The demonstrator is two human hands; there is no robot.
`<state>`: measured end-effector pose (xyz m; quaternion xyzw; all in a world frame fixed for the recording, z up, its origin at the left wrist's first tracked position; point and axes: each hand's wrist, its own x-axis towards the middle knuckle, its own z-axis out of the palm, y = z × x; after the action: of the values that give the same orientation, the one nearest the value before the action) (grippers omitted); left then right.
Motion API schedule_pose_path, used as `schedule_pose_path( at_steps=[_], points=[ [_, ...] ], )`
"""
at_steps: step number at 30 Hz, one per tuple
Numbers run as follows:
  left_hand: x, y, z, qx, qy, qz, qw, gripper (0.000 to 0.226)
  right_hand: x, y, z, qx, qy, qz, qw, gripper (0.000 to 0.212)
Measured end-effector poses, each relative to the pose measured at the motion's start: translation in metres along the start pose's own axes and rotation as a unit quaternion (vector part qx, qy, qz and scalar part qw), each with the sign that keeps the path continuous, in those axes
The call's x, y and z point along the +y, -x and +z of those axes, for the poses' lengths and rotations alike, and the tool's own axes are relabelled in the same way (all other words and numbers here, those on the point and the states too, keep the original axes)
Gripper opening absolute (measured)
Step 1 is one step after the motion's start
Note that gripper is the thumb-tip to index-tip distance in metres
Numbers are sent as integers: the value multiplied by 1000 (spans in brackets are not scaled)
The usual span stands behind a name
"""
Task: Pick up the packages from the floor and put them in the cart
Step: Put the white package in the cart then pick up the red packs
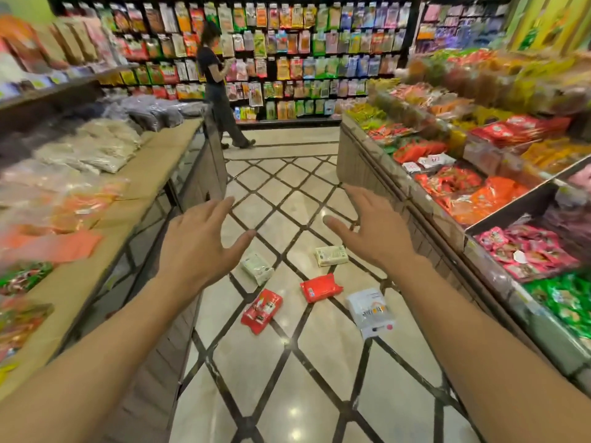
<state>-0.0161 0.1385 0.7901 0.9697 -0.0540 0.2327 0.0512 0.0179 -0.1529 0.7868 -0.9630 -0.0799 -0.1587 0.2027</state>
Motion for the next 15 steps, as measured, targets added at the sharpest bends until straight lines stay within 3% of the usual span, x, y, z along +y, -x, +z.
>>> schedule_pose_path(
  at_steps=[5, 15],
  points=[
    [-13, -71, 53, -17, 19, -5, 1000, 81, 17, -81, 38, -13, -3, -1, 1000, 78],
    [-39, -221, 197, -56, 47, 1, 997, 79, 67, -242, 137, -27, 14, 13, 999, 80]
  ],
)
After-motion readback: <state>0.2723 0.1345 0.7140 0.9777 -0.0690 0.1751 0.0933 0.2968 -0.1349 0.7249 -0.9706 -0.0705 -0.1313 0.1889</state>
